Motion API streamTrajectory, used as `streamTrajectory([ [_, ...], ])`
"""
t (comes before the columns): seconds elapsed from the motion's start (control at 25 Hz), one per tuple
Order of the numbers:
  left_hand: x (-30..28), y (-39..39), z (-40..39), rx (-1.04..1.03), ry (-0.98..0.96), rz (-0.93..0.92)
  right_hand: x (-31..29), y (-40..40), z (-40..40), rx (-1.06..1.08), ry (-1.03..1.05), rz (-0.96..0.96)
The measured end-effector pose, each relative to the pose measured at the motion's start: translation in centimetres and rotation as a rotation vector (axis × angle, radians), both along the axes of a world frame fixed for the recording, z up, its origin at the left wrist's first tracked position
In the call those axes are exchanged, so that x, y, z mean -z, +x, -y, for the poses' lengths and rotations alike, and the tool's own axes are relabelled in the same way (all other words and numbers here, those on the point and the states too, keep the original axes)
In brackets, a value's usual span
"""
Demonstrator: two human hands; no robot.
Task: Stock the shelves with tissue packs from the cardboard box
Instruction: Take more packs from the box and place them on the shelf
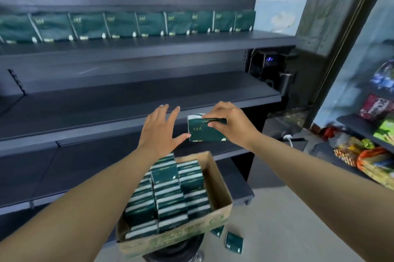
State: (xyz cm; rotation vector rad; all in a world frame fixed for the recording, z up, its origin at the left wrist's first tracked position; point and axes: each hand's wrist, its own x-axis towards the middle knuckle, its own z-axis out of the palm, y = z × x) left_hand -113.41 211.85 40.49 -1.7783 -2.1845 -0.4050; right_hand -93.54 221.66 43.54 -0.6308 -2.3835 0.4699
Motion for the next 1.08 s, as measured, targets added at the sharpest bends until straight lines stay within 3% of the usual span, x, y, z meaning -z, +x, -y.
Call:
streamTrajectory([
  [0.2,-5.2,4.4,-8.0,-0.041,0.127,-0.065,-5.5,3.9,-8.9,-0.058,0.117,-0.067],
  [0.52,-13.9,5.7,-18.1,-0.129,0.207,-0.172,-13.6,4.2,-19.8,-0.116,0.071,-0.16],
  [0.88,-19.7,-2.8,-31.0,-0.182,0.361,-0.188,-19.0,-3.1,-32.0,-0.012,0.057,-0.411],
  [1.08,-19.9,-9.0,-39.5,-0.323,0.375,-0.156,-18.5,-11.5,-41.6,0.0,0.098,-0.413],
])
